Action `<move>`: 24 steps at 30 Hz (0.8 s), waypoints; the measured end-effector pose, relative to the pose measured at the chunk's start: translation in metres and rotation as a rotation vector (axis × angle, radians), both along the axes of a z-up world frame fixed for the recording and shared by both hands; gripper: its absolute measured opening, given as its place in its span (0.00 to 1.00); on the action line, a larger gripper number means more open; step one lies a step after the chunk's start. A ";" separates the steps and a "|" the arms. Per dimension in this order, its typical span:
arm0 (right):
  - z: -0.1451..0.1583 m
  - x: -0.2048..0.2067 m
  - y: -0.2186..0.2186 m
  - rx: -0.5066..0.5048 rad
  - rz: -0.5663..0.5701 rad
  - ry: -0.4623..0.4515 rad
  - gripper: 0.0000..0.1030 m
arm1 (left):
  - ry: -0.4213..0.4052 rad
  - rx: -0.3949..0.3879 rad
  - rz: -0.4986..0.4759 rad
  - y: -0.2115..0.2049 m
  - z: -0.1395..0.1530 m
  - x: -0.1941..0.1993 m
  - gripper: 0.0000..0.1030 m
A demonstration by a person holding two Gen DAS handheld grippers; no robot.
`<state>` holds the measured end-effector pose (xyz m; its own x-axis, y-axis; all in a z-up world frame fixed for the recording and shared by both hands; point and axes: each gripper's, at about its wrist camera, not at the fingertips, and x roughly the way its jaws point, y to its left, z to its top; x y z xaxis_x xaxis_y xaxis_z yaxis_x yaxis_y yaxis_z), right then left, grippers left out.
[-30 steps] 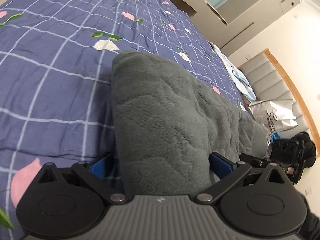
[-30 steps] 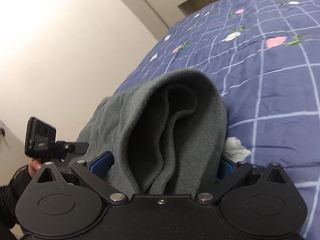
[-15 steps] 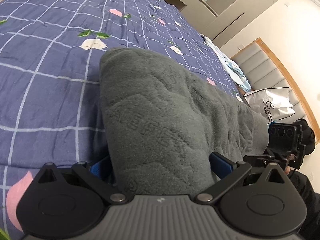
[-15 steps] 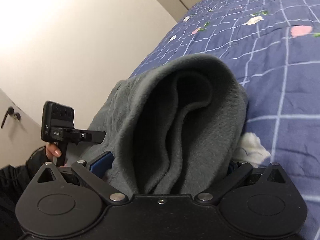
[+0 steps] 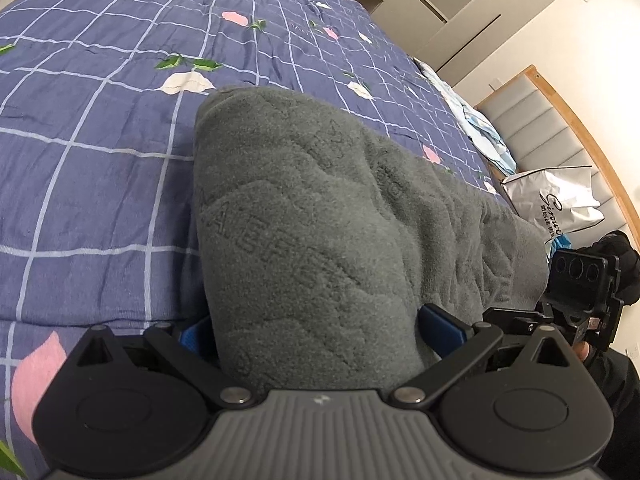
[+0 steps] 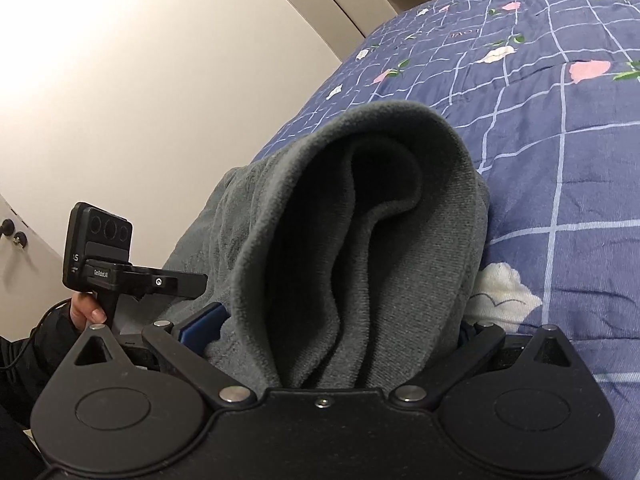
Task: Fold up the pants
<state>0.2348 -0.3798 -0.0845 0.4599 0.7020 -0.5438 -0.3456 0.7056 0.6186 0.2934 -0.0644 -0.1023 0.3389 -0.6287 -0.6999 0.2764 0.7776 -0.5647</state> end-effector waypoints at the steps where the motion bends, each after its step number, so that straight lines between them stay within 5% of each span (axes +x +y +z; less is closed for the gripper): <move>1: 0.001 0.000 0.000 -0.003 0.004 0.005 1.00 | 0.002 0.001 0.000 0.000 0.000 0.000 1.00; 12: 0.005 0.011 0.008 -0.016 -0.045 0.038 0.98 | 0.001 0.008 0.007 -0.003 0.003 -0.002 1.00; 24: 0.007 0.009 0.005 -0.036 -0.062 0.036 0.85 | 0.007 0.004 0.026 0.000 0.010 -0.006 0.83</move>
<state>0.2442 -0.3746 -0.0775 0.4816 0.6522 -0.5854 -0.2786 0.7472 0.6033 0.2876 -0.0640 -0.0918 0.3504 -0.6171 -0.7046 0.2524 0.7867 -0.5634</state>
